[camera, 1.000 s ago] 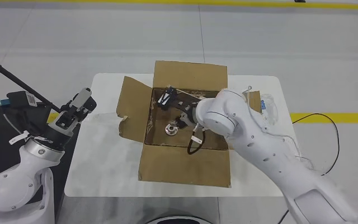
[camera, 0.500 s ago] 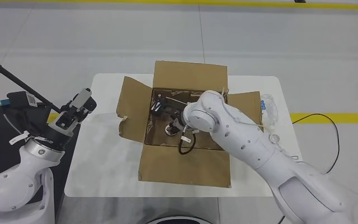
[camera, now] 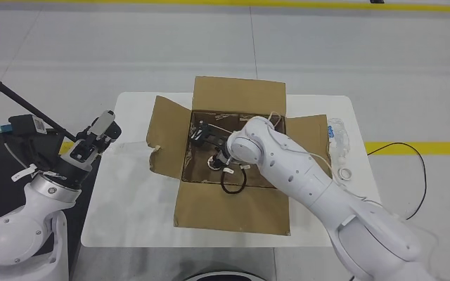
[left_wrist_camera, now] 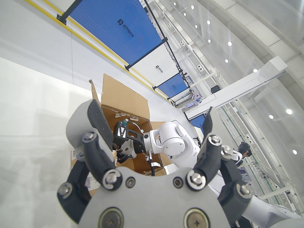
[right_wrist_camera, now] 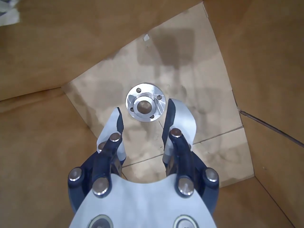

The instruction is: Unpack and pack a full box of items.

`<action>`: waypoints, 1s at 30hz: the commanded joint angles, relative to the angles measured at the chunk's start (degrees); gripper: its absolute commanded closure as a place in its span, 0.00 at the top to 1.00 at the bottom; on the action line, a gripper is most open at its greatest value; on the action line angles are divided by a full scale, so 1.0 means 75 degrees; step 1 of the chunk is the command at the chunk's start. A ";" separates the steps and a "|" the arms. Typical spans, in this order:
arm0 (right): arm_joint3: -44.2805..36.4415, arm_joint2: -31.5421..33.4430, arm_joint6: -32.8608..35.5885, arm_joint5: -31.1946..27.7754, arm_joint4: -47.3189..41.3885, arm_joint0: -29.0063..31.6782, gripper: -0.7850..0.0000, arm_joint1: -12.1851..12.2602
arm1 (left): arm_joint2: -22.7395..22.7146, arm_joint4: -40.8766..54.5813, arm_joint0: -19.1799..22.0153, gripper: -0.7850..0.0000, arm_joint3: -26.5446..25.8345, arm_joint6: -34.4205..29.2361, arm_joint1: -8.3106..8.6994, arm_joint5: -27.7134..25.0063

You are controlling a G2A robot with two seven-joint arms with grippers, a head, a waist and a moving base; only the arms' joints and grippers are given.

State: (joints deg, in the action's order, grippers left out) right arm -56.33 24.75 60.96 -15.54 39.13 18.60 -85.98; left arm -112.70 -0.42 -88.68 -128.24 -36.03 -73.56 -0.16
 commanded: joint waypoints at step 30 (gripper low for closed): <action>0.1417 0.0132 -0.0285 -0.0208 0.0205 -0.0078 0.12 -0.0582 | 0.0000 0.0000 0.0000 1.00 0.0000 0.0000 0.0000 0.0000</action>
State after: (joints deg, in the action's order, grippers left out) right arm -45.80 25.53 58.85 -17.15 40.57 18.05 -90.38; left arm -112.70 -0.42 -88.68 -128.24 -36.03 -73.56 -0.15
